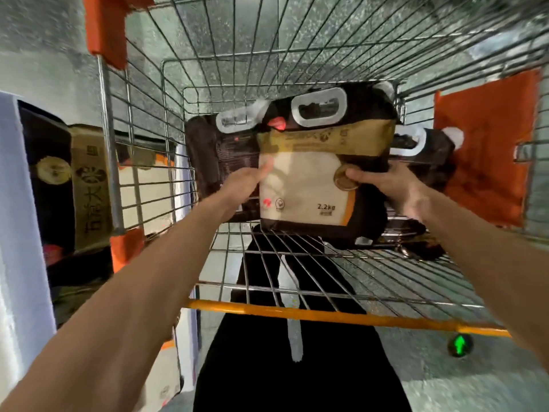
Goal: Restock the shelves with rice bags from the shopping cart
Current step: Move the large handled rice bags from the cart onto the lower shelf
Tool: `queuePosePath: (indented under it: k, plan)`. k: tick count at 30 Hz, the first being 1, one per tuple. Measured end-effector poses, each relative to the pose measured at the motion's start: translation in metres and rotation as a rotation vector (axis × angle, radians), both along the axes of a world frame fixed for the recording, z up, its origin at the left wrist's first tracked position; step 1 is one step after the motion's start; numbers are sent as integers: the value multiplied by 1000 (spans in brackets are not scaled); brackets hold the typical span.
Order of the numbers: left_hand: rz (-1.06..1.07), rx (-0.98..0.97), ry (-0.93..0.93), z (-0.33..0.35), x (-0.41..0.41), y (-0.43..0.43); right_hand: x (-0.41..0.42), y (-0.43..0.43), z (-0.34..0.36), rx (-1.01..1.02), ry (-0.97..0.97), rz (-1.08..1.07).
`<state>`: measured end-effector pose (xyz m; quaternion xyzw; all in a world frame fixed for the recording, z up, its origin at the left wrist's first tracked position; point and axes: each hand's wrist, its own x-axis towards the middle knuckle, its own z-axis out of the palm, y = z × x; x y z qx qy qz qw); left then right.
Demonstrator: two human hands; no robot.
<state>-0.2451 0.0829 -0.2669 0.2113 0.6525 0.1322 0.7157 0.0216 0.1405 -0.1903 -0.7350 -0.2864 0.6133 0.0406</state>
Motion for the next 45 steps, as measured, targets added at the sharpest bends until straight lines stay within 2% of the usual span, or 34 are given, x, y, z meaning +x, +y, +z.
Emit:
queuePosePath:
  k: [5, 10, 16, 19, 22, 26, 29, 34, 37, 40, 45]
  plan:
    - [64, -43, -14, -7, 8, 6, -9, -27, -3, 23, -79, -143]
    - [16, -13, -8, -10, 12, 12, -6, -28, -3, 52, -59, 104]
    - [66, -98, 26, -33, 8, 9, -24, -33, -3, 154, -71, 316]
    - [91, -44, -6, 10, 17, 11, -36, -31, 9, 185, -41, 325]
    - [135, -74, -54, 30, 18, 2, -40, -27, 25, 227, 31, 314]
    - [207, 18, -63, 77, 22, -6, -23, -30, 73, 293, 150, 322]
    - [357, 42, -129, 128, 39, -13, 4, -31, 122, 345, 239, 352]
    - [471, 74, -272, 196, 58, -46, 41, -27, 193, 423, 227, 375]
    - [454, 201, -222, 232, 62, -64, 48, -27, 228, 467, 271, 424]
    - [423, 315, -280, 279, 67, -91, 51, -35, 268, 518, 378, 510]
    - [662, 495, -261, 337, 56, -161, 38, -58, 316, 418, 639, 632]
